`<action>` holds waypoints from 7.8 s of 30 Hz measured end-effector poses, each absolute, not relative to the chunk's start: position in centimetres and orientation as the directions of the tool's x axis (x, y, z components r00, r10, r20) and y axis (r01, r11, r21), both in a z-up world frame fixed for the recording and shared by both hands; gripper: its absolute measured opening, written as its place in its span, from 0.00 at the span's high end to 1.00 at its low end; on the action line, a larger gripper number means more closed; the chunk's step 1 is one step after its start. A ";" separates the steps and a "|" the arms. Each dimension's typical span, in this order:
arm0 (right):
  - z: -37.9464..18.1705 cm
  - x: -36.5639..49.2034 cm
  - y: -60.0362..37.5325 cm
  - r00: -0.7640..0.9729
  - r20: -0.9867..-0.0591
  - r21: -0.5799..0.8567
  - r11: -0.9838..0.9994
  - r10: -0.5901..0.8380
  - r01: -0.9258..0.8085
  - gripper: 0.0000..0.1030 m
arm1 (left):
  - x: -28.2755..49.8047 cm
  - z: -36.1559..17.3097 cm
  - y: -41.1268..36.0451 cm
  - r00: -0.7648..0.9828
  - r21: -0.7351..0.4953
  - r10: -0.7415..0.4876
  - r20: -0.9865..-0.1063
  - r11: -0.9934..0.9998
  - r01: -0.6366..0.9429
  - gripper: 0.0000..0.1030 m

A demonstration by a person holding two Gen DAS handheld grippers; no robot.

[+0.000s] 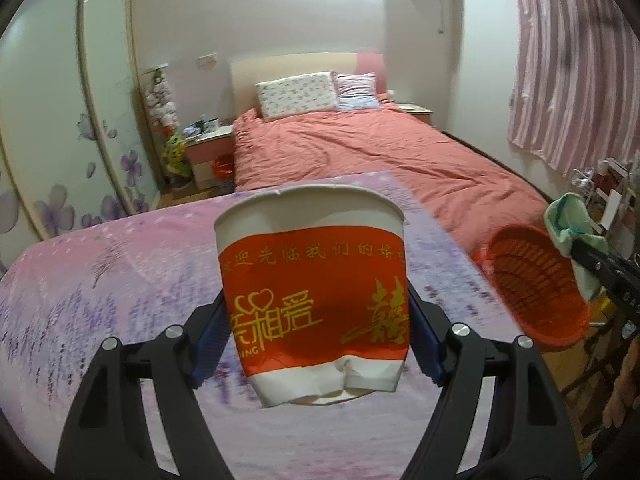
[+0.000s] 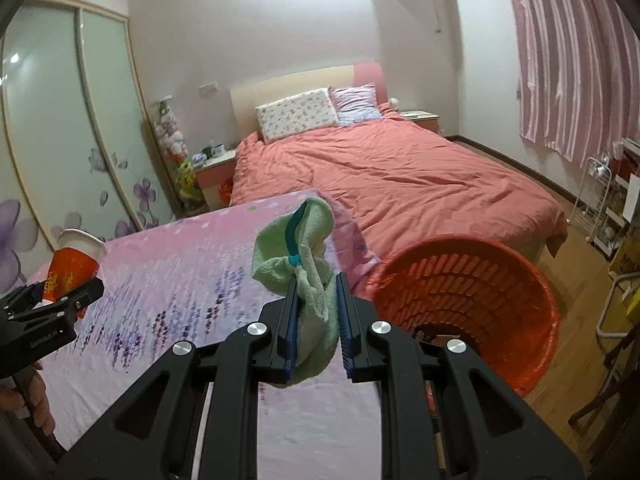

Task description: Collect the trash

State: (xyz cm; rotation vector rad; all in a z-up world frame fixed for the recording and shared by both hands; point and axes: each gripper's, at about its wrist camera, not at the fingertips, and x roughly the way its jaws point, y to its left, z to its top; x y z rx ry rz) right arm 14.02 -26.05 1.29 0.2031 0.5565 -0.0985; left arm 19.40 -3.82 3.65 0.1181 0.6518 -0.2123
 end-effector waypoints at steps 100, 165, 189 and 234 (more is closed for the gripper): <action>-0.7 -2.1 -21.3 0.734 -0.483 -0.069 0.856 -0.478 0.512 0.02 | -2.3 1.0 -1.5 0.878 0.019 0.017 -0.478 1.000 -0.009 0.04; -0.6 -0.3 -22.7 0.726 -0.527 -0.041 0.867 -0.441 0.496 0.02 | 0.4 1.5 -3.0 0.865 0.008 -0.026 -0.502 0.999 0.034 0.04; -0.5 -0.2 -22.7 0.726 -0.528 -0.042 0.867 -0.440 0.496 0.02 | 0.4 1.5 -3.0 0.865 0.009 -0.024 -0.502 0.999 0.033 0.04; -0.3 -0.1 -22.9 0.725 -0.531 -0.042 0.868 -0.439 0.495 0.02 | 0.3 1.4 -2.8 0.864 0.013 -0.017 -0.503 1.000 0.028 0.04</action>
